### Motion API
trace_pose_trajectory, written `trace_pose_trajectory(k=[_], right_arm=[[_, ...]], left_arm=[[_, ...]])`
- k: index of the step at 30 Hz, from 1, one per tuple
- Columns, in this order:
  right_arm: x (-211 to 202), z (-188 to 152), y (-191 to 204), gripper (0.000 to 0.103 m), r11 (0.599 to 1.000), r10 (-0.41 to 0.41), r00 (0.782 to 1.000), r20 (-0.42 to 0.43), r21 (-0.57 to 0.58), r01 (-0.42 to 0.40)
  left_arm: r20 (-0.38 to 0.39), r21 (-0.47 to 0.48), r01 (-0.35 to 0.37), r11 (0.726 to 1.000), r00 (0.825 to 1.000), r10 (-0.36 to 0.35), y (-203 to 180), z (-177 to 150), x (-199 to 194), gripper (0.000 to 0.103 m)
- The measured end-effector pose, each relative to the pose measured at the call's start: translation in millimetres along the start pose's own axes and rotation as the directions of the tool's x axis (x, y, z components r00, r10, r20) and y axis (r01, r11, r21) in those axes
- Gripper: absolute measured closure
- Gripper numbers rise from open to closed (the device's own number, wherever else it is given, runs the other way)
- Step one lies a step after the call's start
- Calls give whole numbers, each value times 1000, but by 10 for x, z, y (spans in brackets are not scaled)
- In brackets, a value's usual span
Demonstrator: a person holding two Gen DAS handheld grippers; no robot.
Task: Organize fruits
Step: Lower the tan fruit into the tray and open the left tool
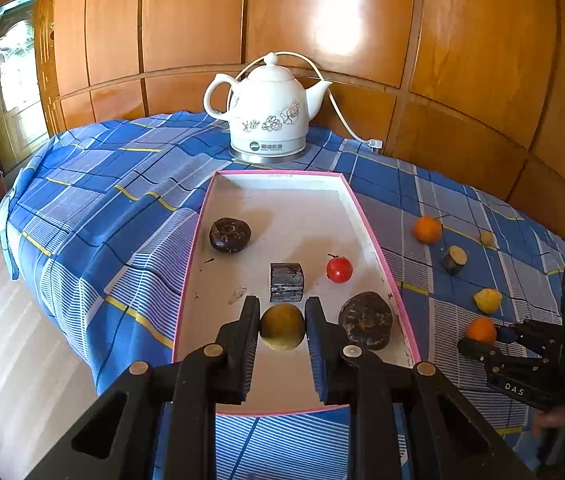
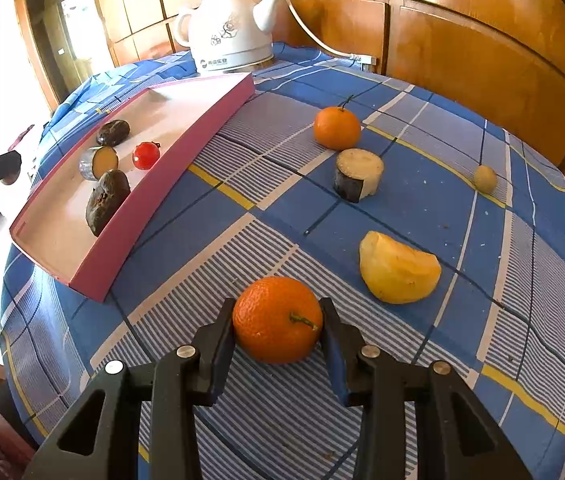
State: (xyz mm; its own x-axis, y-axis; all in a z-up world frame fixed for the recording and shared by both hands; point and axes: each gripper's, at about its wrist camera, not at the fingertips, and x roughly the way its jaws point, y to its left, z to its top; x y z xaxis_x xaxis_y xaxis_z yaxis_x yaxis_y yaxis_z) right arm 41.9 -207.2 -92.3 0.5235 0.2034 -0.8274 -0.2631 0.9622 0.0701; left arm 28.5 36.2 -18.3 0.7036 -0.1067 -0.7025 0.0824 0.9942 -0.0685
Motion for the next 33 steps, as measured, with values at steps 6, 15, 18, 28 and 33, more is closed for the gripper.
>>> trace_pose_trajectory(k=[6, 15, 18, 28, 33], right_arm=[[-5, -9, -1, 63, 1000, -2, 1000, 6, 4, 2], [-5, -7, 12, 63, 1000, -10, 1000, 9, 6, 10], [-4, -5, 12, 63, 1000, -10, 1000, 9, 8, 10], [-6, -3, 5, 63, 1000, -8, 1000, 12, 17, 8], [-4, 1, 2, 63, 1000, -7, 1000, 12, 20, 7]], left_arm=[[-10, -5, -1, 1000, 1000, 0, 19, -10, 32, 79], [-29, -74, 55, 996, 998, -58, 144, 61, 73, 79], [-44, -142, 116, 983, 991, -124, 251, 167, 121, 79], [-40, -165, 210, 964, 975, -219, 276, 765, 570, 80], [-95, -126, 188, 974, 975, -201, 192, 880, 976, 79]])
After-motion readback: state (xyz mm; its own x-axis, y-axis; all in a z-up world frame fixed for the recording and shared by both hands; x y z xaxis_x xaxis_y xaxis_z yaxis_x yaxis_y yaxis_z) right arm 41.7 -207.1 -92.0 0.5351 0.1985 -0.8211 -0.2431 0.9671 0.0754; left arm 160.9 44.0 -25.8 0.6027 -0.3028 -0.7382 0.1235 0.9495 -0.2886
